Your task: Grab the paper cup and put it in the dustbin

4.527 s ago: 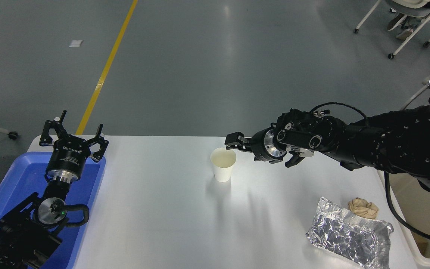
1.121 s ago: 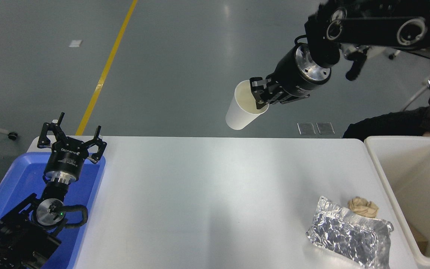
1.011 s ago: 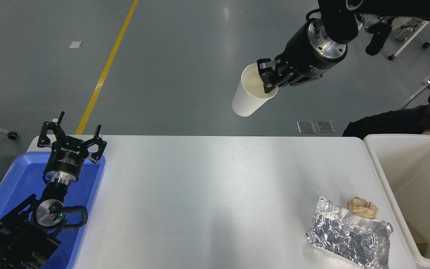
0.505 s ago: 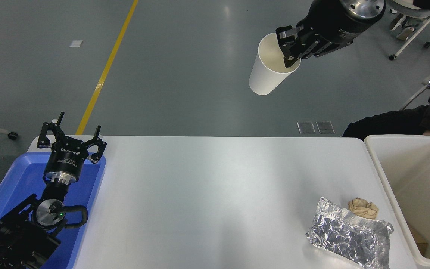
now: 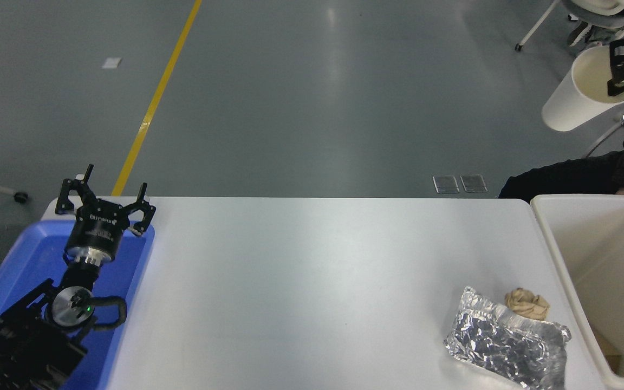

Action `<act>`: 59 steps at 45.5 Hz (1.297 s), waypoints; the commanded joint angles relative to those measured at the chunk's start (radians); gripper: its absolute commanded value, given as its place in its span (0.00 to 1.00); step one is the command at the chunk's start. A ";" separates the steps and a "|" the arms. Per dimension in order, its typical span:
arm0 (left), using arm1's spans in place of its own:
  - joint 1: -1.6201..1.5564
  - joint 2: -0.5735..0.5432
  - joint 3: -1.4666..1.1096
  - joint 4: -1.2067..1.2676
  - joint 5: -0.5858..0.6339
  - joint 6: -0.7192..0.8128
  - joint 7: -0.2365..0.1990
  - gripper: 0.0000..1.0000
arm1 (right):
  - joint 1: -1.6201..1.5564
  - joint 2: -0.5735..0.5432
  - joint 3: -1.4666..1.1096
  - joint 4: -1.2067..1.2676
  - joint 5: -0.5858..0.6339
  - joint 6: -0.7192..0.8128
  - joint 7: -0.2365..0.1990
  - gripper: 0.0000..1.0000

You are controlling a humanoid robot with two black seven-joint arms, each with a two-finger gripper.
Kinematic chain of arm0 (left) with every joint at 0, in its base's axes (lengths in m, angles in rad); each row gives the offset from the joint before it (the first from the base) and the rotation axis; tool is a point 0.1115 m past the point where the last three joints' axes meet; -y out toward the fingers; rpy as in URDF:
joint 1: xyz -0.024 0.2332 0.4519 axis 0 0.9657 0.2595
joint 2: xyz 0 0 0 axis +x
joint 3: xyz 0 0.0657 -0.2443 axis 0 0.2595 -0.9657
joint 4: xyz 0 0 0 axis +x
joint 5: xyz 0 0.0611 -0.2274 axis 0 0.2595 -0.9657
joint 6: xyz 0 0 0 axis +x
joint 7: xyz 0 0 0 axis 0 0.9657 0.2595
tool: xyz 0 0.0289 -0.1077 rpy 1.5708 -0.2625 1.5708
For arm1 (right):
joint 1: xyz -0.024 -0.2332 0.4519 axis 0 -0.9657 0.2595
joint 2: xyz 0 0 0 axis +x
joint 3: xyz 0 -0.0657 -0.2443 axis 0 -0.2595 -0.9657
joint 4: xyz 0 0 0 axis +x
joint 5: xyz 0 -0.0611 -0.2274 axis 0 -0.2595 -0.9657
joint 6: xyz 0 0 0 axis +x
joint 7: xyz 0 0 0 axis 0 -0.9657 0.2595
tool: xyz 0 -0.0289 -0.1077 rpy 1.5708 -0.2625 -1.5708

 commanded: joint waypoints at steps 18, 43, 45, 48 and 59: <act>-0.003 -0.001 0.003 0.000 0.001 -0.001 0.000 1.00 | -1.065 0.143 0.530 -0.336 0.545 -0.660 0.008 0.00; -0.004 0.000 0.003 -0.001 0.001 -0.001 0.000 1.00 | -1.518 0.537 1.150 -0.787 0.596 -0.669 0.008 0.00; -0.004 -0.001 0.003 -0.001 0.001 -0.001 0.000 1.00 | -1.533 0.547 1.161 -0.796 0.596 -0.669 0.008 0.00; -0.004 0.000 0.003 -0.001 0.001 -0.001 0.000 1.00 | -1.546 0.557 1.174 -0.802 0.596 -0.669 0.008 0.00; -0.004 0.000 0.003 0.000 0.001 -0.001 0.000 1.00 | -1.561 0.580 1.179 -0.805 0.604 -0.669 0.008 0.00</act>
